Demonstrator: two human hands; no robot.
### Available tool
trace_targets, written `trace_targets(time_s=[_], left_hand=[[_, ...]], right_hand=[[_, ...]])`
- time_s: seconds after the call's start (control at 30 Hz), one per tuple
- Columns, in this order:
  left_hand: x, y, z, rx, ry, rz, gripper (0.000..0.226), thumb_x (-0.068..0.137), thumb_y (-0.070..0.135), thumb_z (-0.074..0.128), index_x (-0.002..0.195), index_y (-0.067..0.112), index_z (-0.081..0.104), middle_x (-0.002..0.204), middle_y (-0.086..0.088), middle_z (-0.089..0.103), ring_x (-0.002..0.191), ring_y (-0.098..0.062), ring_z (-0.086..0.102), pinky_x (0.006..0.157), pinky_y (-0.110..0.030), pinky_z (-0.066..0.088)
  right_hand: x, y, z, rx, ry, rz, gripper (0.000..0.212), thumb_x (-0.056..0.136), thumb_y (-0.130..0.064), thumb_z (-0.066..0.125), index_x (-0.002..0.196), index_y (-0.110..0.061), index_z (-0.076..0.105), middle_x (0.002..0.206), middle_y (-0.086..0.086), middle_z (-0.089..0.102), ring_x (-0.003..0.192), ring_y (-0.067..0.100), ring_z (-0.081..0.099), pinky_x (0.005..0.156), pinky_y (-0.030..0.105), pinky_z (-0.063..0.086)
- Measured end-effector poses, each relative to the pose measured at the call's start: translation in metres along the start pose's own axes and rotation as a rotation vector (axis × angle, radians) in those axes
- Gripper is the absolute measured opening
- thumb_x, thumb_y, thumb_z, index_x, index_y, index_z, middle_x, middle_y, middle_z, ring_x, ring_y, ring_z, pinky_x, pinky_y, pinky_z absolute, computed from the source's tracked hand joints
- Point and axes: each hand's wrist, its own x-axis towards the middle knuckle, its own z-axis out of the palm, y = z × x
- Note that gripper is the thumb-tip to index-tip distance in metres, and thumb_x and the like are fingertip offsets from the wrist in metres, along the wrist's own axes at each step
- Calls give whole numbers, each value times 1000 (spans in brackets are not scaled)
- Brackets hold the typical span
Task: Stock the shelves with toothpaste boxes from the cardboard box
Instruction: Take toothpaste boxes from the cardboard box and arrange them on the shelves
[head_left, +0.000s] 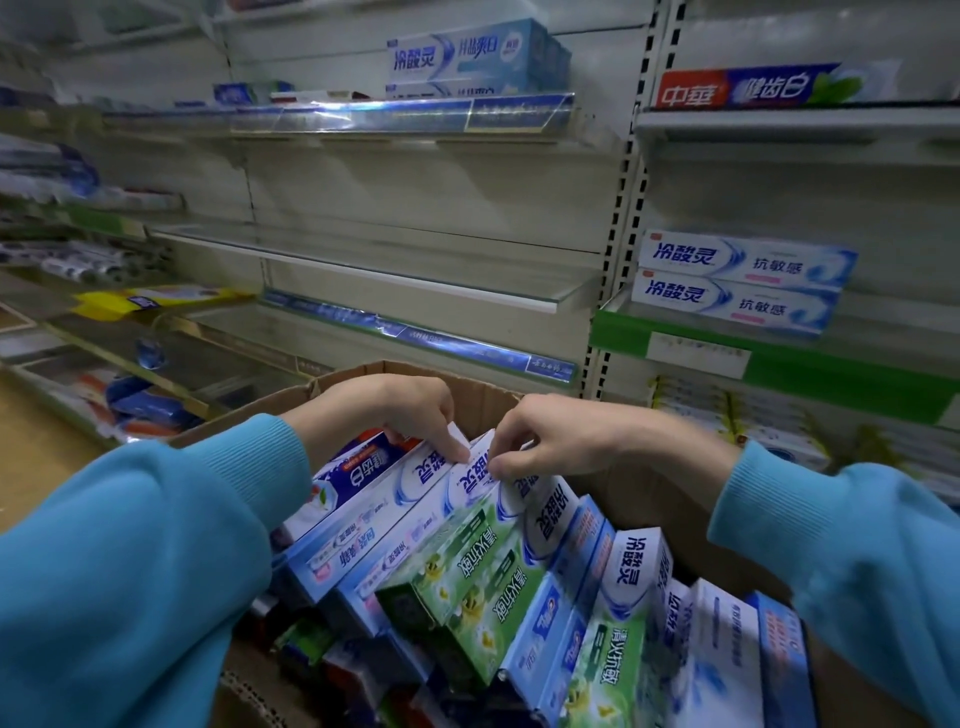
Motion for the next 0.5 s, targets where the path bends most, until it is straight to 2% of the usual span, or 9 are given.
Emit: trace_targets(time_s=[0.13,0.27,0.33,0.43,0.5], left_hand=[[-2,0,-2,-40,-38,14,27,93,38,70,112,21,63,101,1,72,89,-17,71,74,-31,62],[-9,6,-5,47,-93,25,24,100,31,59,125,34,59,113,-3,68,96,-20,70,71,-36,64],[-12,8,-7,80,-101,24,26,103,29,54,128,36,57,112,-5,68,94,-21,70,72,-40,65],[-16,10,-10,112,-112,17,25,103,30,51,128,34,55,100,-2,67,87,-18,69,70,-37,65],[-17,12,-9,111,-116,8,26,103,30,51,128,33,54,101,-3,66,88,-19,68,69,-38,65]], right_hand=[[-2,-2,-1,0,1,1,28,94,-42,60,108,-23,75,106,-11,73,96,8,66,90,38,54],[-3,-2,0,-8,8,11,29,94,-42,60,110,-23,74,109,-10,72,98,9,66,91,38,53],[-4,-2,1,-12,10,18,29,94,-43,59,111,-23,74,111,-9,72,100,9,65,92,38,53],[-5,-3,1,-4,11,15,28,95,-40,59,111,-22,74,112,-9,71,100,9,65,93,38,53],[-5,-4,0,-3,12,13,28,95,-39,59,110,-21,74,111,-8,71,100,10,65,94,38,53]])
